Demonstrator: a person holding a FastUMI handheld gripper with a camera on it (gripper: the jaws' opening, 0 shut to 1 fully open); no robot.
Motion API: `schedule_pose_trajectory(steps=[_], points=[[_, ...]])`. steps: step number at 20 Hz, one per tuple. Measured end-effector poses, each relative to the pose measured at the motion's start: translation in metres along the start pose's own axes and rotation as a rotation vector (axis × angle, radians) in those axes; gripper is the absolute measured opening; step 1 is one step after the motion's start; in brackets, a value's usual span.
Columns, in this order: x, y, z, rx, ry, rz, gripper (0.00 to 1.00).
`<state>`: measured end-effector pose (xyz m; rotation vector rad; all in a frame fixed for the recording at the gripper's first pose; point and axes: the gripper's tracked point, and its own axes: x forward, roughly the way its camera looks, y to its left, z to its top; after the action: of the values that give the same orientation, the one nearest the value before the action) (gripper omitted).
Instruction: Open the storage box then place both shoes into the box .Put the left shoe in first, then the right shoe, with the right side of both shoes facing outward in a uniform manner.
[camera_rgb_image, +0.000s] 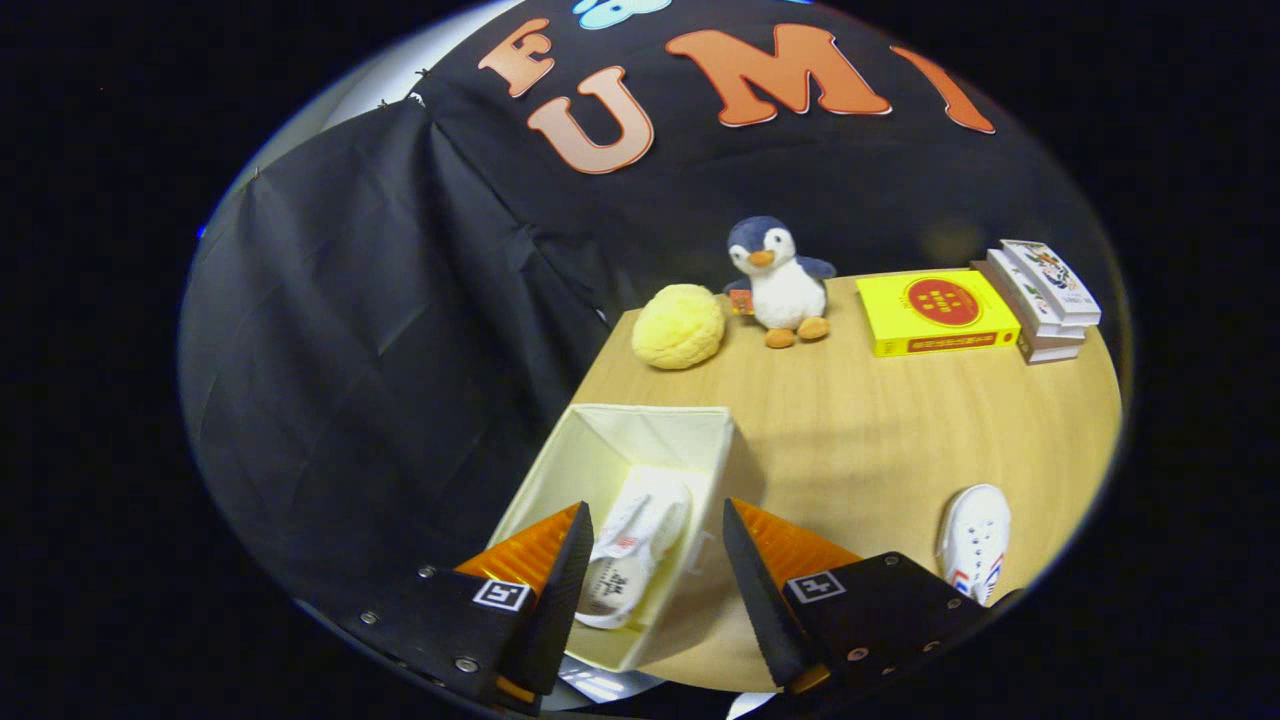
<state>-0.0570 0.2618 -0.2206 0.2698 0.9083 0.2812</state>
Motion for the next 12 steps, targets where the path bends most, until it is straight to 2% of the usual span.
schedule_pose_trajectory(steps=[3, 5, 9, 12], points=[[-0.016, -0.062, -0.015, -0.016, -0.008, -0.101, 0.84], [-0.029, -0.103, -0.031, -0.010, 0.006, -0.161, 0.84], [-0.059, -0.201, -0.081, 0.011, 0.081, -0.326, 0.84], [-0.068, -0.250, -0.120, 0.015, 0.155, -0.396, 0.84]])
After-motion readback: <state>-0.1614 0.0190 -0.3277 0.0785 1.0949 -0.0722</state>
